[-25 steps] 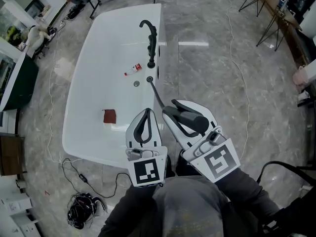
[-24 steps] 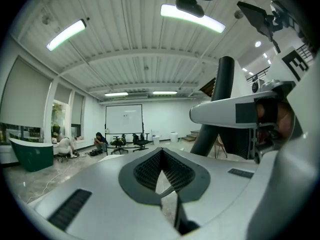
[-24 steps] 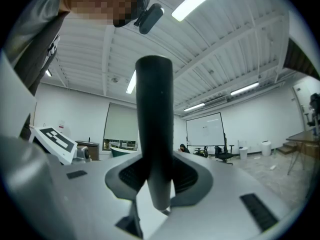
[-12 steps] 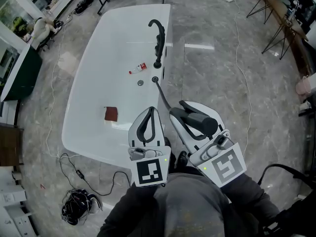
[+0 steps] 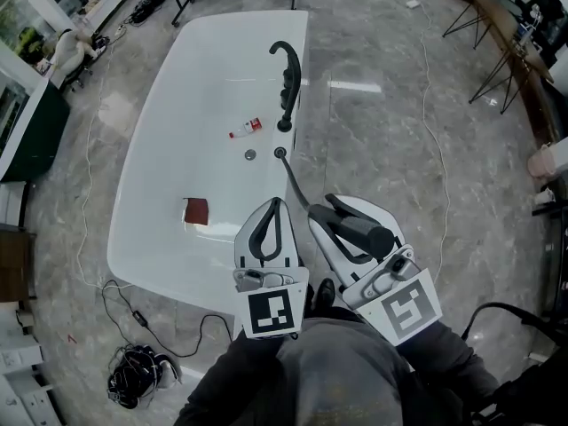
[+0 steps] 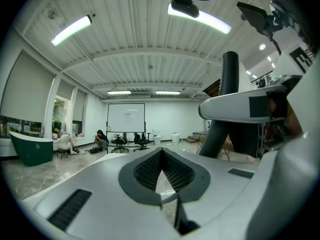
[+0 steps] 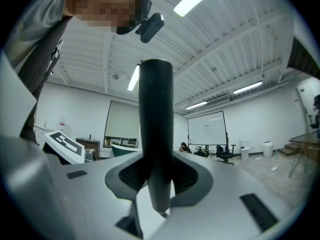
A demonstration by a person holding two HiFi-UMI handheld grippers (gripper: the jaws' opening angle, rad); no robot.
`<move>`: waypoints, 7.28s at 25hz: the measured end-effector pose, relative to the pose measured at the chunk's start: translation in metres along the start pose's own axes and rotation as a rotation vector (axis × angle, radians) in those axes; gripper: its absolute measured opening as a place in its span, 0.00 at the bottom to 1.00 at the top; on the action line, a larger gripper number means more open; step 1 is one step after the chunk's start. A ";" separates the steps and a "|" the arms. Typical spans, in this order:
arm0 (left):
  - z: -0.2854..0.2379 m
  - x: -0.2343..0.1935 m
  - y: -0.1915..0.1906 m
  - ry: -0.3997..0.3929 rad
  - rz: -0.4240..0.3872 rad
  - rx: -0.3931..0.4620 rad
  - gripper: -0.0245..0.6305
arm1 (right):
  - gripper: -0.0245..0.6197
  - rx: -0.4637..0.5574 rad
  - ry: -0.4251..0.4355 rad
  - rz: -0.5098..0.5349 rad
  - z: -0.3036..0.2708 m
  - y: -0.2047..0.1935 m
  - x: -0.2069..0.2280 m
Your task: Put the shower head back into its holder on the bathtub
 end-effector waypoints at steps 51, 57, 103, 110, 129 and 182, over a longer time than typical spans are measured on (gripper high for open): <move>-0.114 -0.048 -0.005 0.068 0.032 -0.058 0.04 | 0.23 -0.035 0.101 -0.012 -0.105 -0.014 0.069; -0.121 -0.035 -0.002 0.114 0.022 -0.049 0.04 | 0.23 -0.026 0.145 -0.011 -0.104 -0.017 0.088; -0.177 -0.129 -0.051 0.248 0.149 -0.082 0.04 | 0.23 -0.139 0.288 0.034 -0.216 -0.069 0.086; -0.176 -0.136 -0.061 0.309 0.130 -0.095 0.04 | 0.23 -0.117 0.318 0.037 -0.222 -0.079 0.094; -0.177 -0.148 -0.104 0.355 0.162 -0.112 0.04 | 0.23 -0.100 0.354 0.084 -0.224 -0.110 0.086; -0.166 -0.139 -0.167 0.429 0.164 -0.127 0.04 | 0.23 -0.115 0.400 0.094 -0.216 -0.180 0.087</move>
Point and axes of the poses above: the fingertips, and each gripper's own axes: z backward along the fingers, x to its right, y out of its top, the point moved 4 cm from there along z, backward along the fingers, and after that the axes turned 10 degrees about -y, right-handed, at the moved point
